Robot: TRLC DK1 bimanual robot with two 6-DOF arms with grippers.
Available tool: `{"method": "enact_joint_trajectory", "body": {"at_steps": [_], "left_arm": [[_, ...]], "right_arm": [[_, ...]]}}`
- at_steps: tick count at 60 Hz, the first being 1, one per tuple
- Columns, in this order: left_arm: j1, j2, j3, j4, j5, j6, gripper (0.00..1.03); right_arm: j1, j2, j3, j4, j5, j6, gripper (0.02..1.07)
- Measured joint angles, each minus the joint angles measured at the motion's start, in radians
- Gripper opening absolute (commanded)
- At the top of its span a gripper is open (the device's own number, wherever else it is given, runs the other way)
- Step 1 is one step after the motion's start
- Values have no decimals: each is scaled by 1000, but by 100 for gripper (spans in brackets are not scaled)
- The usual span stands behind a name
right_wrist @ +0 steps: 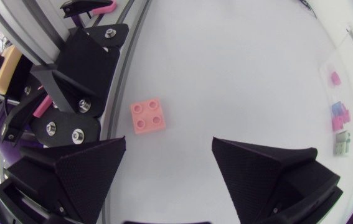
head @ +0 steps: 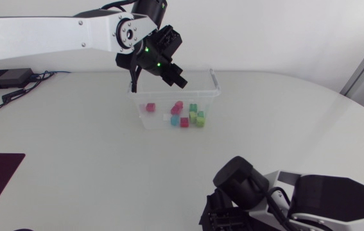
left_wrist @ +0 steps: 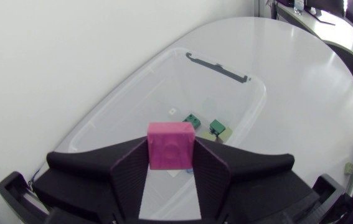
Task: Pick up the duplo bricks and place them in the container
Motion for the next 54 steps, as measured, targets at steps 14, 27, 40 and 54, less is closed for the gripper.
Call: {"method": "enact_joint_trajectory", "body": {"at_steps": [14, 27, 40, 54], "left_arm": [[30, 128, 138, 3, 0, 0, 37], [45, 238, 273, -66, 0, 0, 69], [63, 305, 384, -174, 0, 0, 99], [67, 310, 397, -212, 8, 0, 99]], "right_arm": [[60, 79, 34, 8, 7, 16, 102], [85, 135, 93, 6, 16, 22, 100], [91, 171, 143, -40, 18, 23, 98], [105, 184, 164, -100, 17, 45, 98]]}}
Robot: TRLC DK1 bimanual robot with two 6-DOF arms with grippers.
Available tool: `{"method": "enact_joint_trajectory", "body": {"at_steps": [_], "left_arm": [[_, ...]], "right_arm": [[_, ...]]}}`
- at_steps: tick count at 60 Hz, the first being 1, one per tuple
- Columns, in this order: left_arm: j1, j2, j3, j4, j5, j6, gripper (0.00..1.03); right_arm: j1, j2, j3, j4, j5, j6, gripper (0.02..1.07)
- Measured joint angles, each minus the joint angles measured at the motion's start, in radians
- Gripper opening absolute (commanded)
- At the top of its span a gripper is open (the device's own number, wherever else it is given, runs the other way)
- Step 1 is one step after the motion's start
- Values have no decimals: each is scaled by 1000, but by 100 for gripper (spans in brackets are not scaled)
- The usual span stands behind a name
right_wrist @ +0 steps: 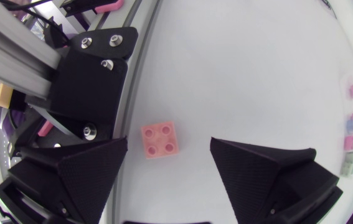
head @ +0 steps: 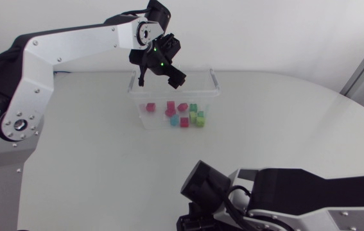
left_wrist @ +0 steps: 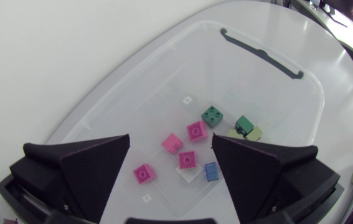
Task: Pick up the duplo bricks and place them in the container
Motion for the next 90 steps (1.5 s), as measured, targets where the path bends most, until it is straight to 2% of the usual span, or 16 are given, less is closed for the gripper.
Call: {"method": "enact_joint_trajectory", "body": {"at_steps": [7, 10, 14, 21, 23, 43, 49, 52, 70, 82, 90], "left_arm": [[0, 0, 0, -9, 10, 5, 99], [1, 0, 0, -9, 11, 9, 99], [2, 0, 3, -16, 14, 11, 99], [5, 0, 5, -27, 18, 15, 99], [6, 0, 5, -30, 19, 15, 99], [26, 0, 5, -50, 29, 19, 99], [26, 0, 5, -50, 30, 19, 99], [26, 0, 5, -50, 30, 19, 99], [26, -19, 5, -62, 45, 25, 99], [26, -108, -14, -61, 49, 26, 99], [24, -195, -81, -58, 55, 26, 99]], "right_arm": [[4, 3, 4, -22, 1, 11, 96], [9, 6, 11, -38, 0, 12, 88], [19, 18, 23, -48, 1, 22, 70], [38, 52, 48, -57, 1, 31, 64], [40, 58, 53, -59, 1, 31, 59], [66, 91, 79, -126, 29, 34, 56], [71, 106, 84, -135, 36, 34, 38], [72, 117, 85, -134, 40, 34, 32], [23, 84, 53, -69, 81, 34, 32], [-84, -51, 30, -82, 103, 33, 32], [-201, -132, 31, -94, 107, 25, 32]]}}
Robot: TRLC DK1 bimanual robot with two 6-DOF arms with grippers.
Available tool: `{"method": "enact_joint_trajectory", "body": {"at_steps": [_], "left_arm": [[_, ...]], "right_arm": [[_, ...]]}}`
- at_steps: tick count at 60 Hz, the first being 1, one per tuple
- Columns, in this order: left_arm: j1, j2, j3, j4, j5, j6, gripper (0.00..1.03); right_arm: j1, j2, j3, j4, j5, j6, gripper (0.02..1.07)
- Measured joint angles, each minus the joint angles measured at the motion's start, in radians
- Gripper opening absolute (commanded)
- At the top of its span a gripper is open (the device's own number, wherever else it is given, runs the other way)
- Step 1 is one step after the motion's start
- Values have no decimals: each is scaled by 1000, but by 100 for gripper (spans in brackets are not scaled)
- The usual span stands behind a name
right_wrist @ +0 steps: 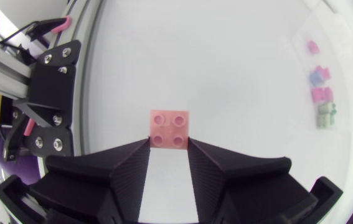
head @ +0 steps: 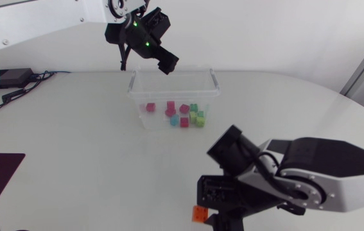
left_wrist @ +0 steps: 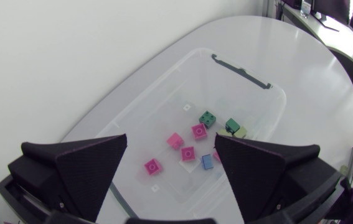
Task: Pick up the duplo bricks and place them in the container
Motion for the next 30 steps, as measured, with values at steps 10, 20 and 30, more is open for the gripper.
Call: {"method": "enact_joint_trajectory", "body": {"at_steps": [10, 20, 30], "left_arm": [[-12, -129, -136, 8, 0, 12, 99], [-29, -267, -275, 9, 1, 31, 99], [-34, -422, -430, 28, 0, 52, 99]], "right_arm": [[-162, -27, 39, -5, -2, -30, 32], [-308, -19, 143, 1, -20, -50, 32], [-399, 30, 285, 23, -39, -51, 32]]}}
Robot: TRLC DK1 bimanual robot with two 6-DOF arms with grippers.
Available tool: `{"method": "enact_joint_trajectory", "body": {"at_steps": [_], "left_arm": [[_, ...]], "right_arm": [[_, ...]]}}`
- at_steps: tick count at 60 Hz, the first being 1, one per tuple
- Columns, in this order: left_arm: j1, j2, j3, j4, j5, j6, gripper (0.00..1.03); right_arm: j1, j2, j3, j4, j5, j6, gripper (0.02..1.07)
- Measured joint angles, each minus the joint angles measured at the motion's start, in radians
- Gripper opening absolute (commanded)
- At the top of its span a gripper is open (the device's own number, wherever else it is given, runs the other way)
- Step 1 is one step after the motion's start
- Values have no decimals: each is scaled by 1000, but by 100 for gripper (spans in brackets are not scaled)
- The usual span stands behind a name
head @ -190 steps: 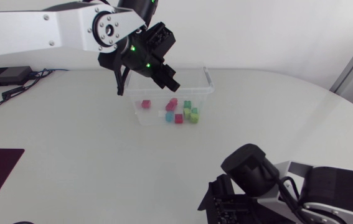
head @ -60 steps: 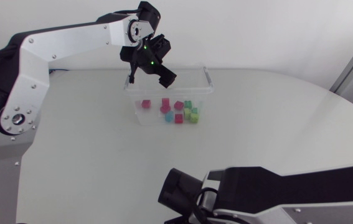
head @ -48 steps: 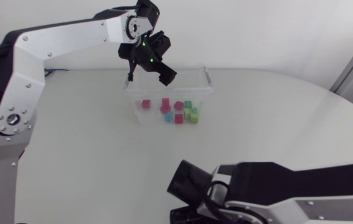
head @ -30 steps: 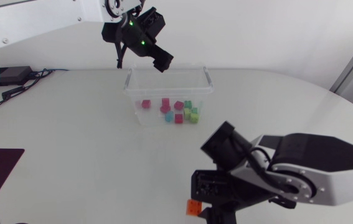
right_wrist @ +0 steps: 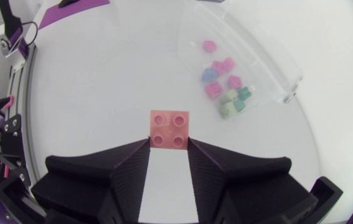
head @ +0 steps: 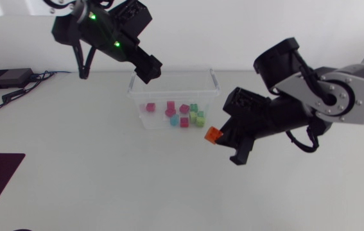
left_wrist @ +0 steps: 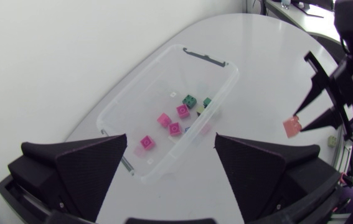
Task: Pick up the duplo bricks and place them in the container
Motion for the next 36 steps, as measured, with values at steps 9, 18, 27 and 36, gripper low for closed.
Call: {"method": "enact_joint_trajectory", "body": {"at_steps": [9, 18, 27, 36], "left_arm": [[-23, -185, -214, 4, 0, 40, 99], [-45, -294, -381, 11, 0, 66, 99], [-68, -376, -527, 16, 0, 81, 99], [-94, -440, -634, 24, 0, 95, 99]], "right_arm": [[-17, 74, 116, 84, -3, 37, 32], [-18, 157, 214, 119, 1, 67, 32], [-30, 246, 321, 142, 1, 94, 32], [-53, 349, 448, 171, 2, 125, 32]]}}
